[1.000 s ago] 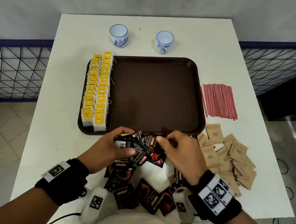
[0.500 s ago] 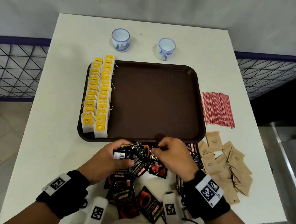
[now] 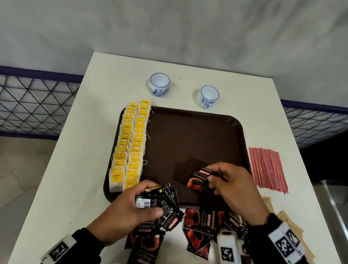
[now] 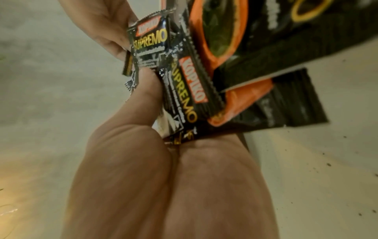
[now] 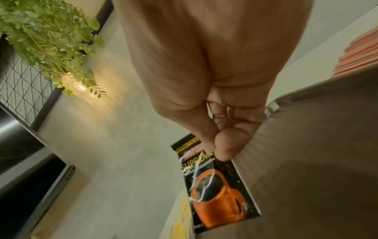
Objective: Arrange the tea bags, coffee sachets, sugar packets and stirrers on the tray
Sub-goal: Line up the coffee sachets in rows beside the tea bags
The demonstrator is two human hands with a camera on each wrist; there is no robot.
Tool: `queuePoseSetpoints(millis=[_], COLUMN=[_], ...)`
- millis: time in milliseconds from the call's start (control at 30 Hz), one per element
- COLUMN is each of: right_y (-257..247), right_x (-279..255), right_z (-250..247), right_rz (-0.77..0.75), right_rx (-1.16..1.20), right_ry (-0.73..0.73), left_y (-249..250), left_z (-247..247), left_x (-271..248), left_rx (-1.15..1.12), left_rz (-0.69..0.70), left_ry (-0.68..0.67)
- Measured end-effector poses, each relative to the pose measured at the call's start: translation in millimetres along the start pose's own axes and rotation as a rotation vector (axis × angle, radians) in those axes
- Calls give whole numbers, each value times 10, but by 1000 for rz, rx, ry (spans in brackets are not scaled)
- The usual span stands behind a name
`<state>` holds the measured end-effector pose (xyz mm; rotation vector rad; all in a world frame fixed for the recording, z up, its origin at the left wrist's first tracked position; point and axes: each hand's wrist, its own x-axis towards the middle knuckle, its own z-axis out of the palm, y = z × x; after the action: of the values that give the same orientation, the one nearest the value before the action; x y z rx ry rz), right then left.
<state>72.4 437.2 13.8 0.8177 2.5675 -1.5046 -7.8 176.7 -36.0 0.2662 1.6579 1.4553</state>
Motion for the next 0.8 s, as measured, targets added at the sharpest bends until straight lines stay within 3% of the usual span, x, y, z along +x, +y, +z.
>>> queuePoseSetpoints(millis=[233, 400, 800], right_y=[-273, -534, -754], right_x=[1174, 1890, 2485], right_z=[235, 492, 775], right_rz=[-58, -17, 60], right_rx=[33, 17, -43], right_ry=[11, -4, 37], left_y=[43, 54, 0], left_z=[-190, -282, -469], left_x=[-16, 32, 75], left_rx=[-91, -151, -104], left_rz=[-60, -54, -81], left_ry=[13, 3, -2])
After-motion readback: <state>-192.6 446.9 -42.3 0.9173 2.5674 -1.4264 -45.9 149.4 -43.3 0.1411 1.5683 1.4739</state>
